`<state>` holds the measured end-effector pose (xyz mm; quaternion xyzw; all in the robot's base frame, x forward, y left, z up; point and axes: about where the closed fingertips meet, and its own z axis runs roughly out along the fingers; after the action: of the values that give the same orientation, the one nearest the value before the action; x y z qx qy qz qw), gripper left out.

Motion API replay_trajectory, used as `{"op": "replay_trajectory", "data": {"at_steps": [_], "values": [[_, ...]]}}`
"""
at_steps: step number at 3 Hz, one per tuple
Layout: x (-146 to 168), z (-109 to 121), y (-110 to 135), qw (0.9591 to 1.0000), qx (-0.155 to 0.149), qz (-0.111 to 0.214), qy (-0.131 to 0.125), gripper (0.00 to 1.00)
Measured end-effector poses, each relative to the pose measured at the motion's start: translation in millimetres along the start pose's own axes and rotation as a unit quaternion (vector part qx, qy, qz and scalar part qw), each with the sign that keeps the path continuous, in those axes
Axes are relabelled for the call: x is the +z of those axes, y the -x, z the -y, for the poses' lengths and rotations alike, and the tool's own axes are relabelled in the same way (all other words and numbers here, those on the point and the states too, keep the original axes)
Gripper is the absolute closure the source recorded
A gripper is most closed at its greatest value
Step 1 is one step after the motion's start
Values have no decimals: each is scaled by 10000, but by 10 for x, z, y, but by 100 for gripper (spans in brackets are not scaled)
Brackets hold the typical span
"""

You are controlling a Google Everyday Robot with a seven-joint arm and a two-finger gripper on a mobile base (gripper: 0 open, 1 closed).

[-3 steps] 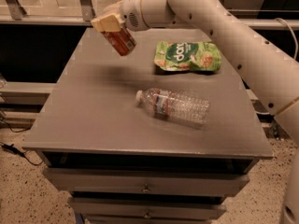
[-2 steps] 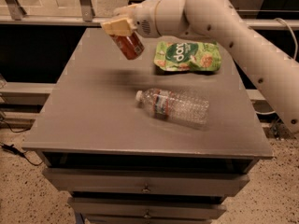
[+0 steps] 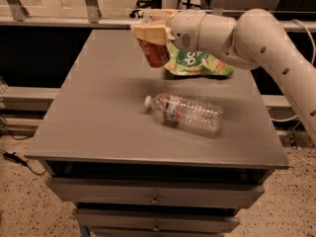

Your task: Place coke can upright

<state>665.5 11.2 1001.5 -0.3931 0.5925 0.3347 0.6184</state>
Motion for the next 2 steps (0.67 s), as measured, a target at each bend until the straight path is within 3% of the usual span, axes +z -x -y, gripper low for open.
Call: {"op": "replay_trajectory", "data": {"at_steps": [2], "values": [[-574, 3, -36, 9986, -136, 477, 189, 100]]}}
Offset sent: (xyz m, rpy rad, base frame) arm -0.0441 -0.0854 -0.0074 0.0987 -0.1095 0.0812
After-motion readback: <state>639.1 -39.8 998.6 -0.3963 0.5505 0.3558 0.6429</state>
